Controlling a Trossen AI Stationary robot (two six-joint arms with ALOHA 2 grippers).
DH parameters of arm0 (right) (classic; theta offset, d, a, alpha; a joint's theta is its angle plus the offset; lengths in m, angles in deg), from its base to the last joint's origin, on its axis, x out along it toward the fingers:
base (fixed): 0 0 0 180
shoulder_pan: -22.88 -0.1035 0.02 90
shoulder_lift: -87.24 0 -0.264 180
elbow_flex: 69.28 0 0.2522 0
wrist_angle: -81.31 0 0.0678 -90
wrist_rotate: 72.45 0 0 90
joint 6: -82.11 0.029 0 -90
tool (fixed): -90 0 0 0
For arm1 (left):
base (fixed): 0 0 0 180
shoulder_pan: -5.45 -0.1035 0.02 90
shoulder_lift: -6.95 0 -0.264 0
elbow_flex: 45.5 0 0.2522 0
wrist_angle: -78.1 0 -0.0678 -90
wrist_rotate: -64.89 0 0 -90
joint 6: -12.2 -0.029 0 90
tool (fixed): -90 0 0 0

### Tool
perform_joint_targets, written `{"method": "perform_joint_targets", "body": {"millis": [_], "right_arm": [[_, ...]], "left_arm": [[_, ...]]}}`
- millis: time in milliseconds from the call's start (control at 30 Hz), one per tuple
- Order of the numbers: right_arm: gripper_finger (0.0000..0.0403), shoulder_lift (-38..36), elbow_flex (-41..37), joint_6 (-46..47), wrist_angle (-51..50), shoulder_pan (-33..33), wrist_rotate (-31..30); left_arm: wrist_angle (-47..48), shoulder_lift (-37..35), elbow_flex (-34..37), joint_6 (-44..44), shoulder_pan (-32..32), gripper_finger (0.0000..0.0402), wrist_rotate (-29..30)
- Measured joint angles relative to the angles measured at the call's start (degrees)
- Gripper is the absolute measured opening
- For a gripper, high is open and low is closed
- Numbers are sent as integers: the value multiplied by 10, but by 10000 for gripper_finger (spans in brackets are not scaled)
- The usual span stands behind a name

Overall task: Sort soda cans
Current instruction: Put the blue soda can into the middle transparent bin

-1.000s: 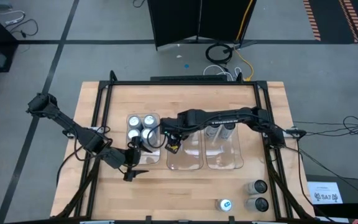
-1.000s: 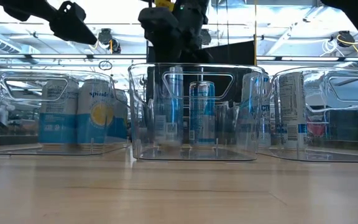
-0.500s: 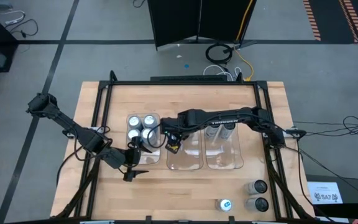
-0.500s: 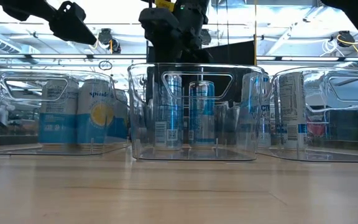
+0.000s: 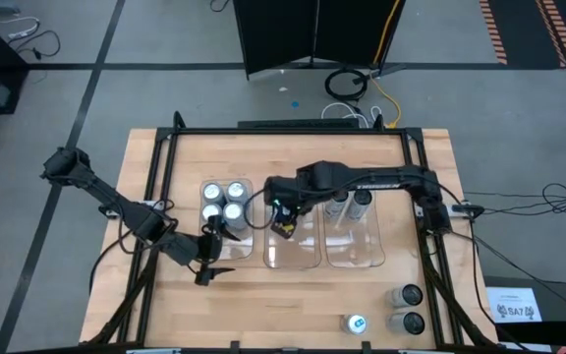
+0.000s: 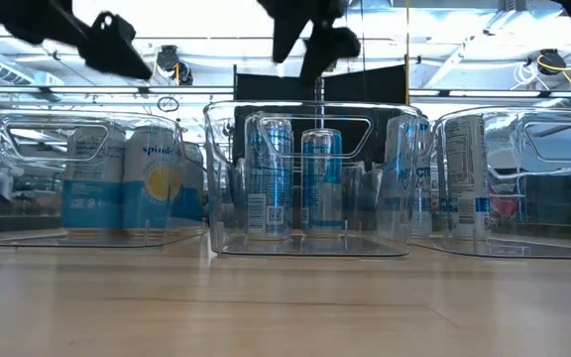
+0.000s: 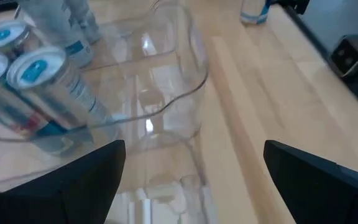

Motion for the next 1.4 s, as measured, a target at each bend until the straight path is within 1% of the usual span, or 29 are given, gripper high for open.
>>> {"method": "perform_joint_targets", "body": {"millis": [67, 133, 200, 267, 333, 500, 567, 700, 767, 900, 1133, 1267, 1400], "right_arm": [[288, -8, 0, -3, -17, -14, -16], [288, -10, 0, -2, -35, -31, -48], [288, -14, 0, 4, -50, -46, -66], [288, -19, 0, 12, -58, -60, -71], [288, -21, 0, 21, -61, -74, -73], [288, -20, 0, 39, -78, -103, -101], [288, -20, 0, 48, -92, -111, -110], [288, -20, 0, 68, -121, -120, -115], [288, -20, 0, 73, -125, -123, -115], [288, -20, 0, 86, -144, -130, -114], [288, -20, 0, 113, -171, -149, -114], [288, -20, 0, 117, -172, -163, -114], [288, -20, 0, 126, -172, -177, -114]], "left_arm": [[-19, -11, 20, -1, -11, 389, 0], [-49, -32, 43, -6, -26, 389, -10], [-61, -63, 65, -20, -48, 389, -39], [-70, -99, 82, -39, -77, 389, -72], [-70, -140, 97, -51, -107, 389, -89], [-73, -231, 152, -44, -174, 389, -92], [-82, -271, 186, -34, -187, 389, -96], [-183, -352, 271, -47, -201, 389, -133], [-218, -390, 308, -46, -204, 389, -141], [-231, -461, 359, -32, -216, 389, -136], [-183, -545, 363, -37, -263, 389, -133], [-133, -577, 363, -31, -289, 389, -145], [-130, -601, 363, -31, -300, 389, -155]]}}
